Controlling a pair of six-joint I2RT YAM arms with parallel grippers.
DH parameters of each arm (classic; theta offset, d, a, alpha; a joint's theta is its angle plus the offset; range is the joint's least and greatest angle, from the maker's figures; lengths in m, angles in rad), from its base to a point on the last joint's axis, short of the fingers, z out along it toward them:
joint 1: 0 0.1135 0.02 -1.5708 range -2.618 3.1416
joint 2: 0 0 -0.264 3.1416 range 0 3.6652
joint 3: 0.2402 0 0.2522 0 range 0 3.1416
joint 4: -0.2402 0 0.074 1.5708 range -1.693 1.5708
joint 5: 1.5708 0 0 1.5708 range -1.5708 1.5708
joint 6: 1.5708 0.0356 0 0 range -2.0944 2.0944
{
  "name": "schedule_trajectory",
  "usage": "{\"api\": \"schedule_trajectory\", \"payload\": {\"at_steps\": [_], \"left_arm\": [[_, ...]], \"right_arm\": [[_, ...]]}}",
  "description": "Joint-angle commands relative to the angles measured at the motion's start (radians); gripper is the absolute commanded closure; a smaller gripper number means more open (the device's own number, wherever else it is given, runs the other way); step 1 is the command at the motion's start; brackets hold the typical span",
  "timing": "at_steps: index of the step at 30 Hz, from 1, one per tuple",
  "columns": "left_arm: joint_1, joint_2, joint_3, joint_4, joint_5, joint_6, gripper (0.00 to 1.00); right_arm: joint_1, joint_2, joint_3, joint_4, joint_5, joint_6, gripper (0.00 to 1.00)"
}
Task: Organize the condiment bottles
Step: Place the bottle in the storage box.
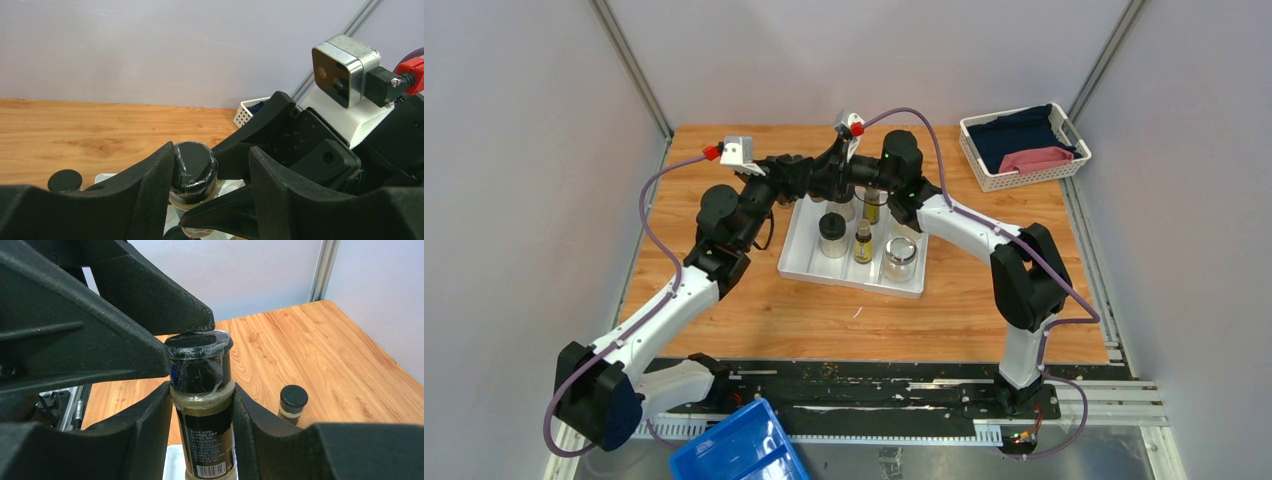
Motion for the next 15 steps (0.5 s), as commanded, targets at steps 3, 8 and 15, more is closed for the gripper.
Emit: {"api": "schedule_trajectory", "payload": {"at_steps": [3,8,15], "left_arm": [[0.005,0.037,-0.007,0.033,0.018,-0.021,0.43],[0.005,0.021,-0.033,0.033,-0.02,-0.021,0.38],[0.005,0.025,-0.044,0.036,-0.019,-0.02,0.3]], "right_arm": [[0.001,-0.024,0.034,0.02,0.001,-0.01,1.0],[-0.008,-0.023,0.035,0.031,-0.003,-0.001,1.0],[-0.009,-0.021,0.036,0.039,-0.006,0.005,1.0]]}}
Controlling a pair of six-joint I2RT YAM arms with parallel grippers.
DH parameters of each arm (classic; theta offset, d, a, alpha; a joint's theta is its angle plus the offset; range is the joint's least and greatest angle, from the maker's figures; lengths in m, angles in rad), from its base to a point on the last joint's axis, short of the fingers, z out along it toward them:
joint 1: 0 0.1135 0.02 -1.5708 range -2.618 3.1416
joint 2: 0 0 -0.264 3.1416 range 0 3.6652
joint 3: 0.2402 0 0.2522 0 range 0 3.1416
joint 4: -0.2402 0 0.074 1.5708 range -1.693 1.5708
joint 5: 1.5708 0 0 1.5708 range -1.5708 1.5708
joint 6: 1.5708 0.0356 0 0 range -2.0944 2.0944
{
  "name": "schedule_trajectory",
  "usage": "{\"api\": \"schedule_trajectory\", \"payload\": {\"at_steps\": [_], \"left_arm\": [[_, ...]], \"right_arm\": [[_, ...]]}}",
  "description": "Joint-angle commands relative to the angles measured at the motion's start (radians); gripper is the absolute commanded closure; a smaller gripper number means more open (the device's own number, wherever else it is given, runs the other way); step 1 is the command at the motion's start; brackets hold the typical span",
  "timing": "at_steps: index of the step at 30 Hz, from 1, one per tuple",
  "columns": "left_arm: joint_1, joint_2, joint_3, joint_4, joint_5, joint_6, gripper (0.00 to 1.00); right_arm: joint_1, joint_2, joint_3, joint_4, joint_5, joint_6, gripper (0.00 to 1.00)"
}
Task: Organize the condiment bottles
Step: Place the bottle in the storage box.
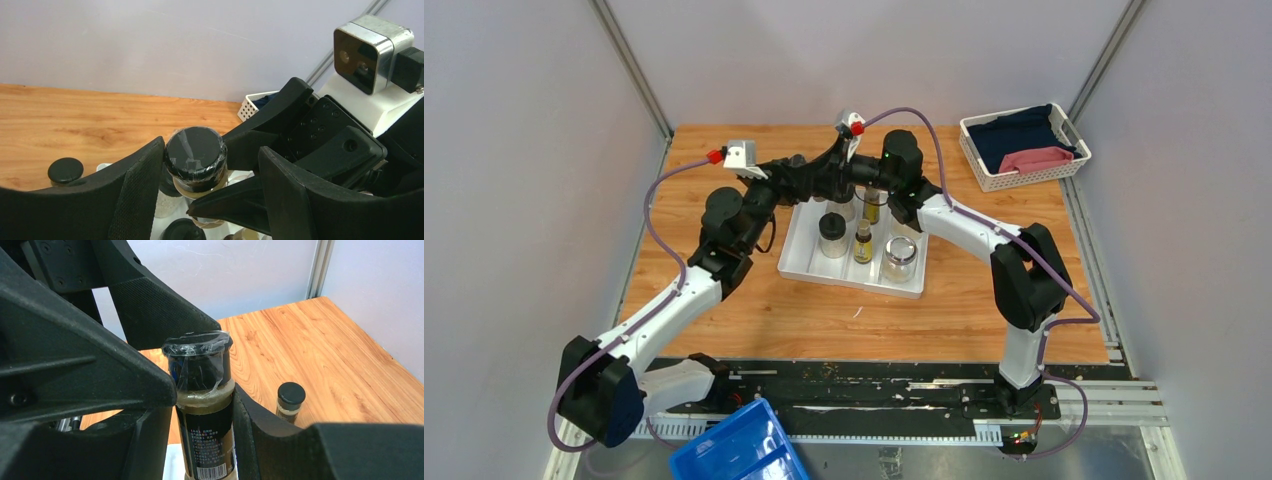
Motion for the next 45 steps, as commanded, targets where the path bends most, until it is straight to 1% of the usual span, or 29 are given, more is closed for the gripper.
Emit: {"api": "schedule_trajectory", "payload": {"at_steps": [1,5,7,11,14,18,22,24,25,27,29,32,34,36,37,41,45], "left_arm": [[0.005,0.004,-0.014,0.004,-0.008,-0.003,0.3],[0.005,0.009,-0.02,0.008,-0.017,-0.003,0.31],[0.005,0.013,-0.021,0.019,-0.018,-0.003,0.32],[0.005,0.039,-0.004,0.03,-0.007,-0.006,0.42],[0.005,0.06,0.001,0.052,0.002,-0.012,0.58],[0.005,0.081,0.008,0.073,0.005,-0.015,0.74],[0.005,0.089,0.025,0.082,0.004,0.002,0.95],[0.005,0.092,0.038,0.081,-0.002,0.016,0.98],[0.005,0.092,0.044,0.081,-0.003,0.023,0.98],[0.005,0.094,0.054,0.081,-0.006,0.034,0.99],[0.005,0.097,0.06,0.081,-0.009,0.044,1.0],[0.005,0.103,0.068,0.082,-0.006,0.055,1.0],[0.005,0.105,0.072,0.082,-0.009,0.061,1.0],[0.005,0.105,0.073,0.083,-0.01,0.068,1.0],[0.005,0.106,0.075,0.083,-0.01,0.071,1.0],[0.005,0.109,0.079,0.083,-0.009,0.083,1.0],[0.005,0.109,0.086,0.083,-0.006,0.092,1.0]], "right_arm": [[-0.005,-0.022,0.036,0.051,-0.01,0.005,1.0],[-0.008,-0.028,0.03,0.053,-0.01,0.003,1.0],[-0.009,-0.03,0.029,0.056,-0.013,0.005,1.0],[-0.009,-0.032,0.021,0.075,-0.015,0.018,1.0],[-0.007,-0.033,0.014,0.081,-0.018,0.023,1.0],[-0.009,-0.034,0.013,0.076,-0.021,0.023,1.0],[-0.009,-0.019,0.038,0.027,-0.032,0.018,1.0],[-0.01,-0.012,0.049,0.005,-0.027,0.015,1.0],[-0.012,-0.008,0.055,-0.011,-0.022,0.01,0.97],[-0.014,-0.005,0.071,-0.064,-0.004,-0.017,0.8],[-0.013,-0.001,0.08,-0.1,0.025,-0.046,0.67],[-0.017,0.011,0.096,-0.127,0.039,-0.065,0.51],[-0.019,0.022,0.108,-0.141,0.043,-0.075,0.42],[-0.021,0.031,0.119,-0.159,0.048,-0.087,0.35],[-0.021,0.033,0.124,-0.164,0.05,-0.092,0.32],[-0.027,0.041,0.132,-0.177,0.064,-0.103,0.27],[-0.032,0.047,0.147,-0.19,0.071,-0.106,0.26]]}}
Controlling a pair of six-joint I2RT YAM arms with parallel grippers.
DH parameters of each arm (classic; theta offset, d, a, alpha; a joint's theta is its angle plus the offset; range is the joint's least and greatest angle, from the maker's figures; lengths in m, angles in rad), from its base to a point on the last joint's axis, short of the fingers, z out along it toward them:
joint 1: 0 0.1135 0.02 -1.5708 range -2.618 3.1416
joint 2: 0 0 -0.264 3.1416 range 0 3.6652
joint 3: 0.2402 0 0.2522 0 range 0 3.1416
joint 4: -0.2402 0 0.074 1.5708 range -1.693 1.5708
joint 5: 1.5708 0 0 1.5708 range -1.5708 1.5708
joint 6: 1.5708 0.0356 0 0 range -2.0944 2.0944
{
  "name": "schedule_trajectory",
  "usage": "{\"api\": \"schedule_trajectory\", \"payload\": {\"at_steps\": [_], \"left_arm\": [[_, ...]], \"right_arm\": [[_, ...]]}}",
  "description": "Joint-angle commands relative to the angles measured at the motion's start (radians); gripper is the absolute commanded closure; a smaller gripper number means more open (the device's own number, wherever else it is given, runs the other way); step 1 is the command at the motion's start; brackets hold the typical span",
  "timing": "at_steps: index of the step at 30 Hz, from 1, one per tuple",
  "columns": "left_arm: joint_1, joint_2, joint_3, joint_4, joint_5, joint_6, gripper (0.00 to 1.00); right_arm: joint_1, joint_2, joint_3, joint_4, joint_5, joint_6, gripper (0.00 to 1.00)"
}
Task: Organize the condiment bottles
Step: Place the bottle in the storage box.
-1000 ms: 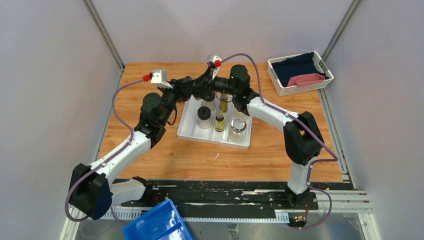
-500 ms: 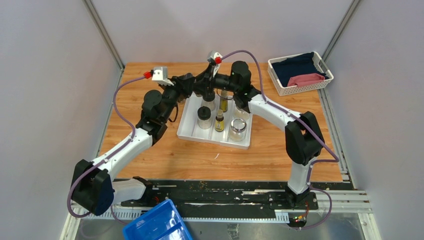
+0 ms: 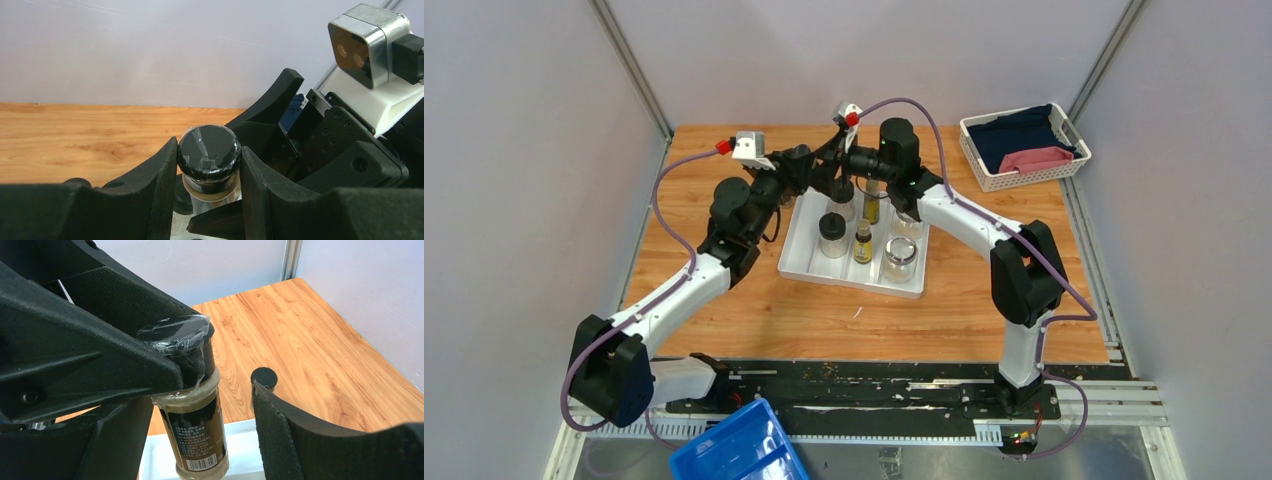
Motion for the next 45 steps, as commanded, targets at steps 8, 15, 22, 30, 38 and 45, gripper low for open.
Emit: {"api": "schedule_trajectory", "payload": {"at_steps": [8,15,22,30,38,45], "left_arm": [[-0.001,0.015,0.053,0.016,-0.021,0.046,1.0],[-0.001,0.035,0.047,0.028,-0.06,0.062,1.0],[-0.001,0.086,0.043,0.028,-0.088,0.088,1.0],[-0.001,0.167,0.03,0.051,-0.115,0.11,1.0],[-0.001,0.285,0.026,0.111,-0.178,0.129,1.0],[-0.001,0.395,0.031,0.173,-0.254,0.146,1.0]], "right_arm": [[-0.017,0.014,0.065,-0.06,0.034,-0.047,0.23],[-0.027,-0.005,0.061,-0.105,0.06,-0.08,0.22],[-0.051,-0.046,0.025,-0.122,0.106,-0.092,0.21],[-0.099,-0.096,-0.02,-0.112,0.126,-0.089,0.19],[-0.161,-0.188,-0.114,-0.004,0.128,-0.034,0.18],[-0.204,-0.25,-0.18,0.089,0.106,0.011,0.17]]}}
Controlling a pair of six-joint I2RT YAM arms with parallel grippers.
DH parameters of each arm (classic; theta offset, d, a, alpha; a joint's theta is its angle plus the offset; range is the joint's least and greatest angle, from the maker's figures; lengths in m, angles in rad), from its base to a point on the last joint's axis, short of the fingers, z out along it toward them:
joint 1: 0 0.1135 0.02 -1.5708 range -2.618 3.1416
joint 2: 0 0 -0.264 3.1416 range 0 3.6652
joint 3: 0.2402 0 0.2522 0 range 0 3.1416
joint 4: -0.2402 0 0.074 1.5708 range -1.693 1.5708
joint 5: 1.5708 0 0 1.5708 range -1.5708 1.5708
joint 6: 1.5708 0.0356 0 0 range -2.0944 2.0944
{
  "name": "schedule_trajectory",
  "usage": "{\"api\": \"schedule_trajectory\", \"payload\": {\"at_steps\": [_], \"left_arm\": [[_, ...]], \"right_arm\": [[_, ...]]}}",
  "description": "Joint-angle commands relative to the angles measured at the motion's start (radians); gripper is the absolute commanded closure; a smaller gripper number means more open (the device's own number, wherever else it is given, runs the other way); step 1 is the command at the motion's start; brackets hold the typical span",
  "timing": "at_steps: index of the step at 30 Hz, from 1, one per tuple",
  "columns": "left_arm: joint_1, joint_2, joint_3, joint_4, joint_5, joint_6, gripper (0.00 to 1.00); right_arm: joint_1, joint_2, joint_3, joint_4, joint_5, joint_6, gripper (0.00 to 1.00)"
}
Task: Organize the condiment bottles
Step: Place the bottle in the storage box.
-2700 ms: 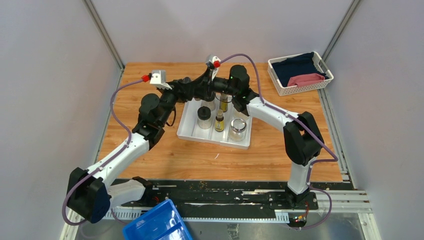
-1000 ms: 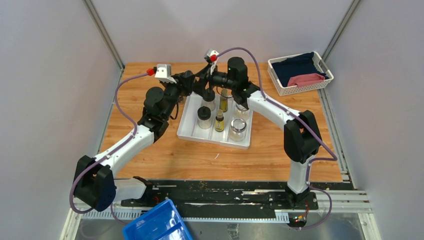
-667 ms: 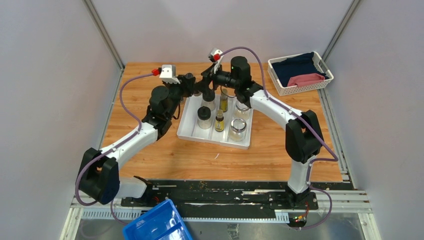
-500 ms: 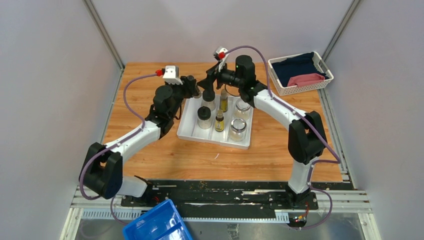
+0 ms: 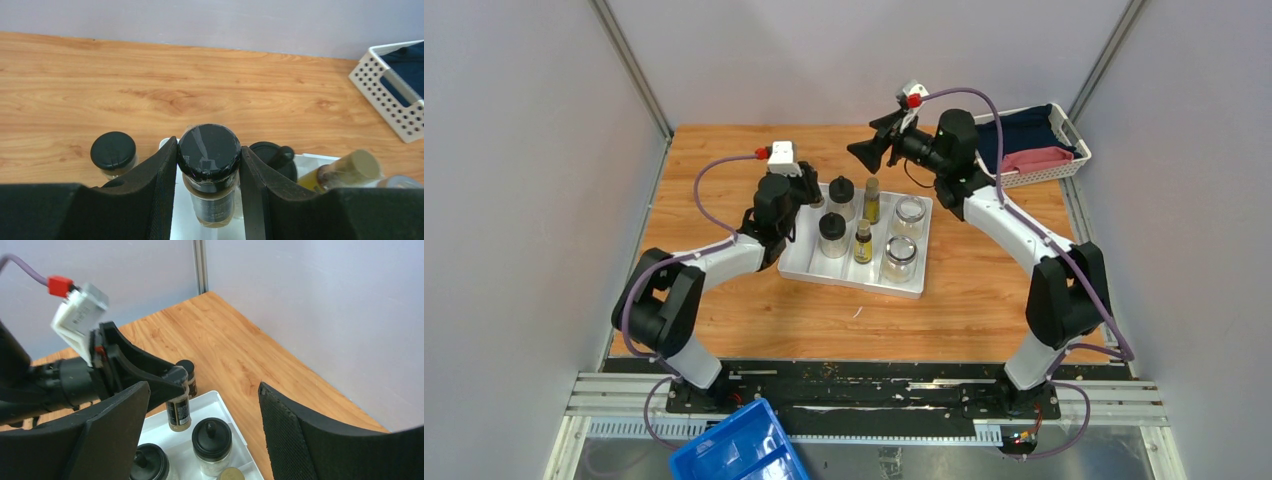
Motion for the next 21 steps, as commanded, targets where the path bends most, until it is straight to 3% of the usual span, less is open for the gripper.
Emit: {"api": "schedule_trajectory", "payload": {"at_steps": [1,21], "left_arm": [[-0.001,0.059,0.012,0.098,-0.096,0.03,1.0],[0.0,0.265,0.164,0.011,-0.176,0.068,0.96]], "right_arm": [[-0.031,-0.058,-0.05,0.106,-0.017,0.044,0.17],[-0.065,-0.119,-0.119,0.217,-0.053,0.07,0.13]]}}
